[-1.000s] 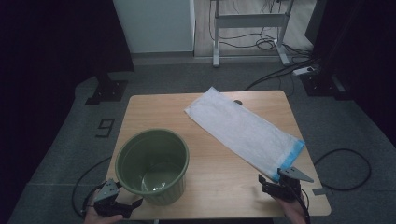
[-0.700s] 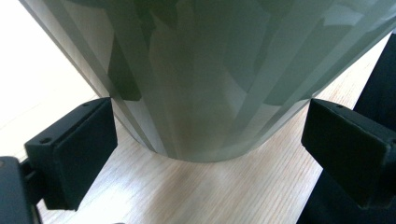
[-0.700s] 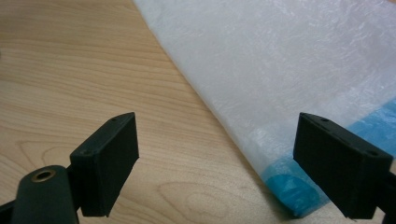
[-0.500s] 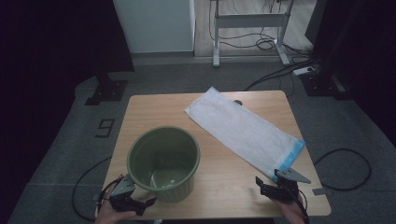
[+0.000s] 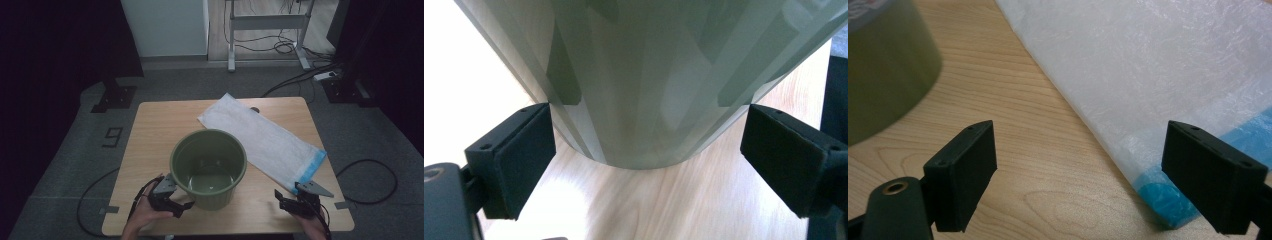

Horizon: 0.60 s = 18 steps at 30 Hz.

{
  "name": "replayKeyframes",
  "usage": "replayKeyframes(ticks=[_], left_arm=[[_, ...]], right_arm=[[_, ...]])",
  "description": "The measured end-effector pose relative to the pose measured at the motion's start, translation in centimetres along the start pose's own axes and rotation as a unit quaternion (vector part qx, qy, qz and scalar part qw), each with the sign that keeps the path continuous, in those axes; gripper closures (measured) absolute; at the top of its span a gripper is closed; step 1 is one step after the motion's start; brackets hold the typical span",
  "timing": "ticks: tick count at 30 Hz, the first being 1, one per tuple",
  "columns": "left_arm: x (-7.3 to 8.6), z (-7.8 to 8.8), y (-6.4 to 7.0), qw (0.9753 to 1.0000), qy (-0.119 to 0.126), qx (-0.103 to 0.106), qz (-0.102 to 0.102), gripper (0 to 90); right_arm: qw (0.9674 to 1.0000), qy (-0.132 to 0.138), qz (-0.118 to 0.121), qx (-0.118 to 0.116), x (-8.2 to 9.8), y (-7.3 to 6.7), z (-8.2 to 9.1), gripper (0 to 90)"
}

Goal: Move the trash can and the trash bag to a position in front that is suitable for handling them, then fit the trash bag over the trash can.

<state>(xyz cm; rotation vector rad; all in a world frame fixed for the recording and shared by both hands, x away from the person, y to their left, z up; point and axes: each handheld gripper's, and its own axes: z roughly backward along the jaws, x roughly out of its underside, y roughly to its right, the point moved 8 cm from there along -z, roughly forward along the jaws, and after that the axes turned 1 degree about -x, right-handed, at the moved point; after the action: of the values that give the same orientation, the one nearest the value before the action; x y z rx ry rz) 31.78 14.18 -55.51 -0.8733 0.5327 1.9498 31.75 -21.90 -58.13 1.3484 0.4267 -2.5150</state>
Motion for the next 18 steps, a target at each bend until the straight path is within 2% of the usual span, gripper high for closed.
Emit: replayKeyframes(ticks=[3,6,8,9,13,15,18], left_arm=[[-0.9,-1.2,0.3,1.0,-0.002,0.0,0.006,6.9],[-0.9,-1.3,0.3,0.9999,-0.006,-0.007,0.004,7.2],[-0.6,-0.6,0.1,0.9997,0.0,-0.021,0.013,7.9],[-0.6,-0.6,0.1,0.9997,0.0,-0.021,0.013,7.8],[0.0,1.0,-0.4,0.999,0.013,-0.035,0.025,7.8],[0.3,1.8,-0.8,0.9984,0.018,-0.042,0.033,7.9],[0.7,2.1,-1.3,0.998,0.017,-0.047,0.039,7.9]], right_arm=[[1.0,-0.001,0.001,0.001,0.1,0.0,0.1,14.0],[1.0,-0.001,0.002,0.001,0.1,0.0,0.1,14.0],[1.0,-0.001,0.005,0.002,0.0,0.0,0.1,14.1],[1.0,-0.001,0.005,0.002,0.0,0.0,0.1,14.1],[0.9999,0.0,0.014,0.004,-0.3,-0.4,-0.1,14.6],[0.9998,-0.002,0.021,0.001,-1.0,-1.0,-0.7,14.7],[0.9997,-0.006,0.025,0.001,-1.6,-1.5,-1.3,15.2]])
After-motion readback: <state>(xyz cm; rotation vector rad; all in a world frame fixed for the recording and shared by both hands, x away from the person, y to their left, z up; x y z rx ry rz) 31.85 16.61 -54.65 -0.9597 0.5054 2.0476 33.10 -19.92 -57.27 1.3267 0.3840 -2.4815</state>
